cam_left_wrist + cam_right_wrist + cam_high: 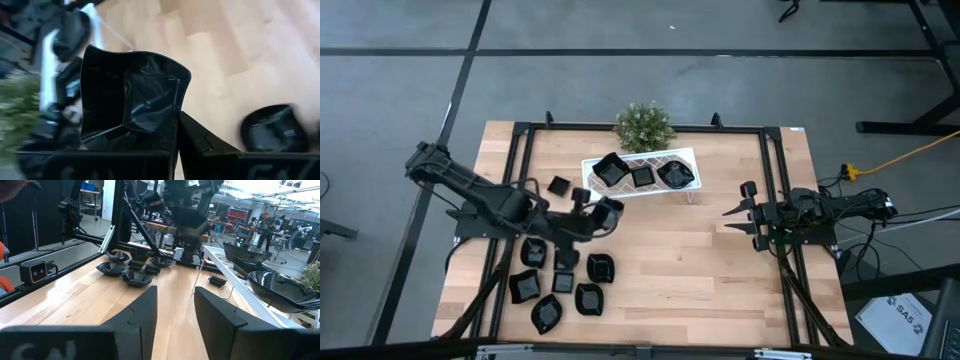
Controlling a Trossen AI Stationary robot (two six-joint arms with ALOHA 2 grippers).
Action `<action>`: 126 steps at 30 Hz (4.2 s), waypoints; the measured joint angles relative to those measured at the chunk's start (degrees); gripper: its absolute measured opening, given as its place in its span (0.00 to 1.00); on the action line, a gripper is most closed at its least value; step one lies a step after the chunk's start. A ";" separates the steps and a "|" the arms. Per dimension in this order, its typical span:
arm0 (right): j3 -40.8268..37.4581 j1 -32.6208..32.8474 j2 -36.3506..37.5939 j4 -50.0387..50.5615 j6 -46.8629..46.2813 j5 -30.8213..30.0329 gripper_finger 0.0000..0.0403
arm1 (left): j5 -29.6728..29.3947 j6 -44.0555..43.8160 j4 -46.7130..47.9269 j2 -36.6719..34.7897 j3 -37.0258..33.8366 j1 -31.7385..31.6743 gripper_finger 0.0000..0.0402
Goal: Pick & Place Mini shaped plates
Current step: Stack the distorted square plate on top of the distorted square plate on the shelf, then stack the square plate on top of the square plate on the shelf
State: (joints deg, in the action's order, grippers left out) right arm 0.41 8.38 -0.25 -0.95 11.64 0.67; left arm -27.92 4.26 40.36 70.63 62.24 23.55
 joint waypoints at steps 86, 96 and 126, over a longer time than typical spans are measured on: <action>0.02 0.01 0.00 0.00 0.00 -0.02 0.32 | -1.96 5.35 15.23 0.98 3.93 -12.30 0.15; 0.02 0.01 0.00 -0.02 0.00 -0.02 0.32 | 0.85 -28.24 36.90 0.98 3.72 -3.90 0.15; 0.02 0.01 0.00 -0.02 0.00 -0.02 0.32 | -3.04 -35.14 15.06 1.03 -23.72 -6.88 0.15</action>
State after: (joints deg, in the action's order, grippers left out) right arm 0.43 8.38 -0.25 -0.97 11.64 0.64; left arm -30.96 -30.88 55.42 71.66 38.51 16.67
